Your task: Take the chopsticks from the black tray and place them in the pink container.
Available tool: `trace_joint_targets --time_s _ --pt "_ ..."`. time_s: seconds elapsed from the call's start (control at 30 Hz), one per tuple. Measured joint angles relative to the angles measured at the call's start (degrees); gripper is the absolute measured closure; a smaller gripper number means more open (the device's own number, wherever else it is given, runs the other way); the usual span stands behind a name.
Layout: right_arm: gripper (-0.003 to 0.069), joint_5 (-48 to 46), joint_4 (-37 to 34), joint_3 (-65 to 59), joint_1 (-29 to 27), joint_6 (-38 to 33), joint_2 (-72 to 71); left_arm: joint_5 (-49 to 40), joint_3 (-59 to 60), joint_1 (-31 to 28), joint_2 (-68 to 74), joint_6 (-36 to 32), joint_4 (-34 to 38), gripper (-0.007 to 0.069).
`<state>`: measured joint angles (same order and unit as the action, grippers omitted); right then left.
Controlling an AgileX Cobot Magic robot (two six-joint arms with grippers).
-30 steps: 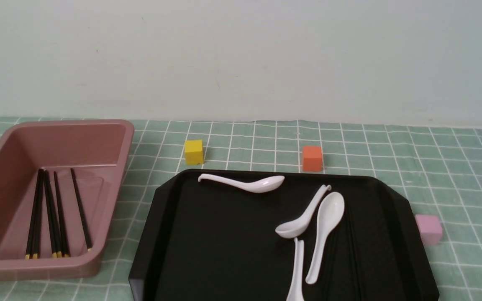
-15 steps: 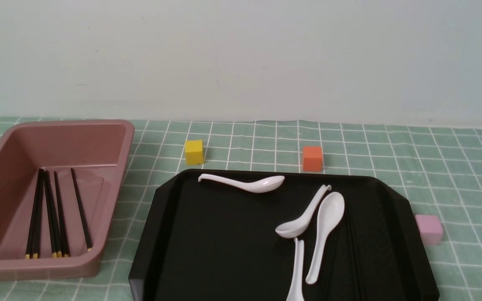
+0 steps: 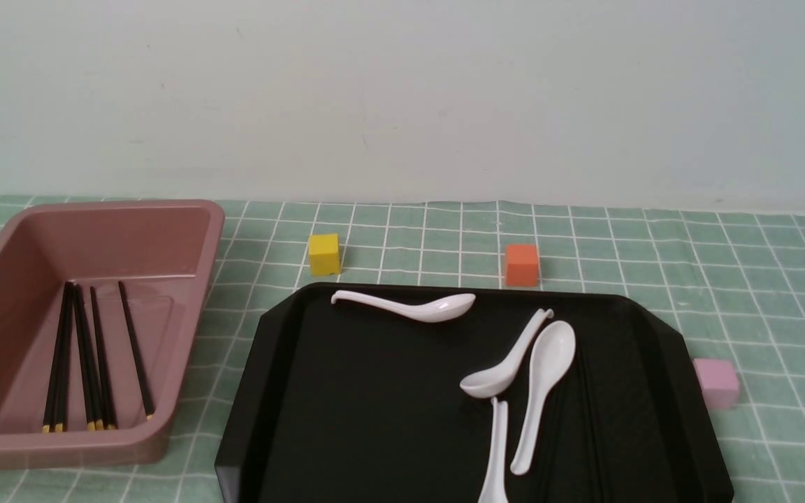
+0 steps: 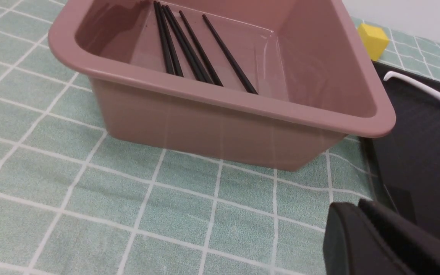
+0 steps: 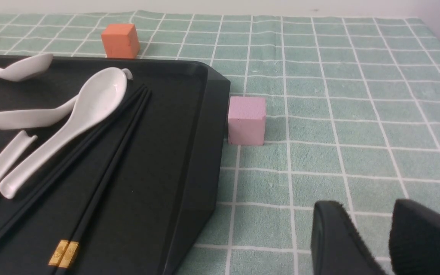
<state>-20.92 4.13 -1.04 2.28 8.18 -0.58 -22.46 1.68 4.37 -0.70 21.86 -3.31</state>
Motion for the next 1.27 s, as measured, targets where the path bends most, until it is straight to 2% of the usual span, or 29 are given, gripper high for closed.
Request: trace_joint_targets --time_s 1.27 --pt "0.0419 0.0 0.0 0.0 0.0 0.0 0.0 0.0 0.0 0.0 0.0 0.0 0.0 0.0551"
